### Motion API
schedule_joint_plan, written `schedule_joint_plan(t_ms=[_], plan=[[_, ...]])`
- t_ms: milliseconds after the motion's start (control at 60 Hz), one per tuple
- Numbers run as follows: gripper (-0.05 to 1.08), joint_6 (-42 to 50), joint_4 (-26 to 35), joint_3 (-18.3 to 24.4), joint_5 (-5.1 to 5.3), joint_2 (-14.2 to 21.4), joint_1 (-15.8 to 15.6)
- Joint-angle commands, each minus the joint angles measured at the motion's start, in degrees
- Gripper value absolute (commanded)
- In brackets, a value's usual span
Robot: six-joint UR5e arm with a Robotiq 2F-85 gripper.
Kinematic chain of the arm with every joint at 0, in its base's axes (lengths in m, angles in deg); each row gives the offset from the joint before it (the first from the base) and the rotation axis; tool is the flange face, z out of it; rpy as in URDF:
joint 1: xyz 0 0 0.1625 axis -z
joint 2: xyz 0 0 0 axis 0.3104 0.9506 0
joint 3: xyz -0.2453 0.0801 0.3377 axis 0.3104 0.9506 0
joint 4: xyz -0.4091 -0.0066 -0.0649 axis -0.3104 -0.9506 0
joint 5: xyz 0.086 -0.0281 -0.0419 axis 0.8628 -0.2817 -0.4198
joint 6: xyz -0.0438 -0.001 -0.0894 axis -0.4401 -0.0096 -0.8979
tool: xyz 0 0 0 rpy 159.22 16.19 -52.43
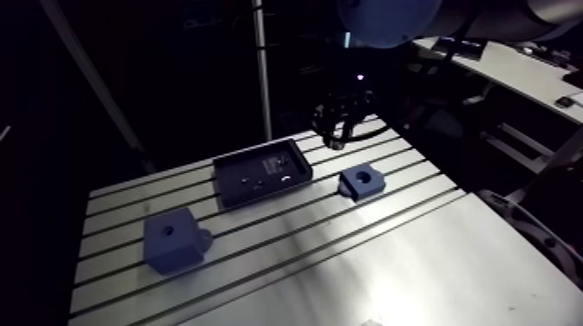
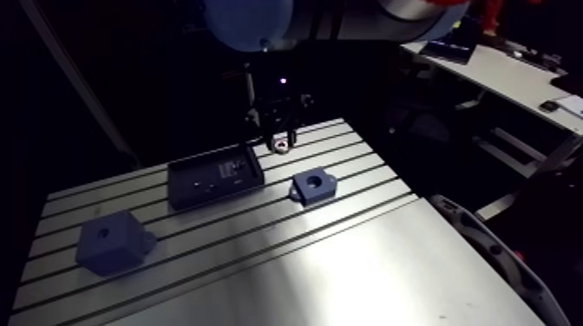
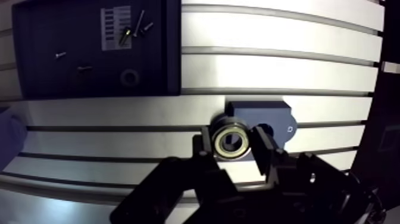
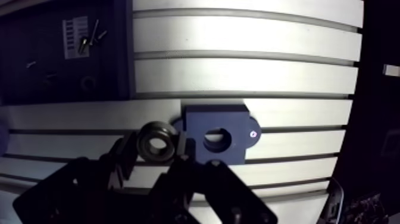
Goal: Pick up the bearing and press it into the housing until flush.
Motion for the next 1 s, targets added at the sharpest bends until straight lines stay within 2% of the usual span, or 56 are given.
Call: schedule_joint_plan(t_ms=[17, 267, 400, 550, 1000], plan=[[0.75, -1.8, -1.7, -2.0, 0.04, 1.0, 3.1], [0.75, -2.5, -2.0, -4.3, 0.04, 1.1, 4.8], [0.77, -3.3, -5.1, -6.0, -0.04, 1.1, 5.9], [0.76, -2.9, -5.9, -7.1, -0.05, 1.0, 6.2], [0.76, -3.4, -7.6, -7.8, 0.04, -0.1, 7.1]])
